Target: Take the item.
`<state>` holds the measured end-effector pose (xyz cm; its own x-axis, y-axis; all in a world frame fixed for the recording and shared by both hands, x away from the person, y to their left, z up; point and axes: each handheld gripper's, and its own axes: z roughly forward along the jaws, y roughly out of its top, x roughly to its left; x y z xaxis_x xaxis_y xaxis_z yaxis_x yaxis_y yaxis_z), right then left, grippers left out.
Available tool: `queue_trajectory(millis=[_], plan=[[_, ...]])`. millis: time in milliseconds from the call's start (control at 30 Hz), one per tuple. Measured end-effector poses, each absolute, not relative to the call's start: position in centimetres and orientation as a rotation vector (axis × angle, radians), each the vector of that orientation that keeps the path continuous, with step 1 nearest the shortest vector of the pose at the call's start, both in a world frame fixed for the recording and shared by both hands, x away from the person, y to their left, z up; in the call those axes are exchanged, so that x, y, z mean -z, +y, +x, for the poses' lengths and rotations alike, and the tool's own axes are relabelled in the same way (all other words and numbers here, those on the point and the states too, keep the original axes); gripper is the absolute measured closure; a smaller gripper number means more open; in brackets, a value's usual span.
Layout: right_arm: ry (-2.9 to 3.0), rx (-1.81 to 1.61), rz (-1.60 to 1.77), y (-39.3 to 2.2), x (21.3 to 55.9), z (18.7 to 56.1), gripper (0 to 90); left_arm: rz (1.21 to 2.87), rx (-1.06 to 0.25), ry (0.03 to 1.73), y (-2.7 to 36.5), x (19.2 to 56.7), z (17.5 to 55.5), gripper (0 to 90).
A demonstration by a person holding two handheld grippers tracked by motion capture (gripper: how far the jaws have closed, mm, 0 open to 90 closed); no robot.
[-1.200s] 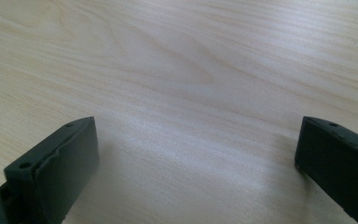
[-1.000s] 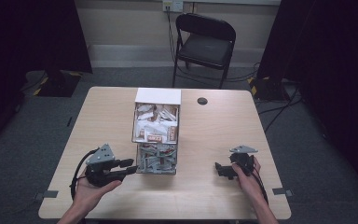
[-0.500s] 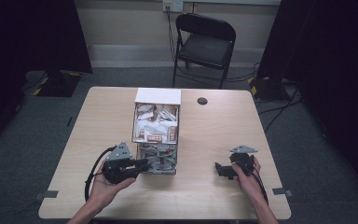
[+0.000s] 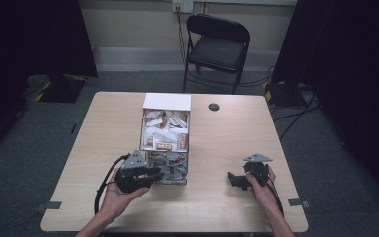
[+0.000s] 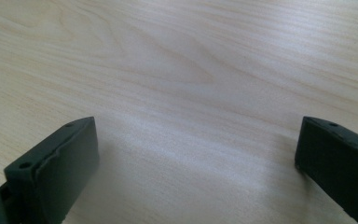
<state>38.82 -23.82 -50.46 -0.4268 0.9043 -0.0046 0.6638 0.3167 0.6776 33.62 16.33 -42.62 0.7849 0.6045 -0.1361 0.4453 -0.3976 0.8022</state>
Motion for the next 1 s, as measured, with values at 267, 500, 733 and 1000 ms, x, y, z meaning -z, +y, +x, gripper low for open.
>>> queue_trajectory(millis=[267,500,733,1000], plan=[[2.205,-0.857,1.395,-23.8,50.5,38.8,0.0,2.085,-0.248,0.771,16.3,43.2,33.8,72.7],[2.205,-0.857,1.394,-23.8,50.5,38.8,0.0,2.118,-0.271,0.763,16.0,43.8,33.8,73.2],[2.205,-0.858,1.394,-23.8,50.5,38.8,0.0,2.131,-0.276,0.748,15.4,44.0,33.8,79.6],[2.204,-0.857,1.395,-23.8,50.5,38.8,0.0,2.113,-0.284,0.739,15.5,44.0,34.0,89.2]])
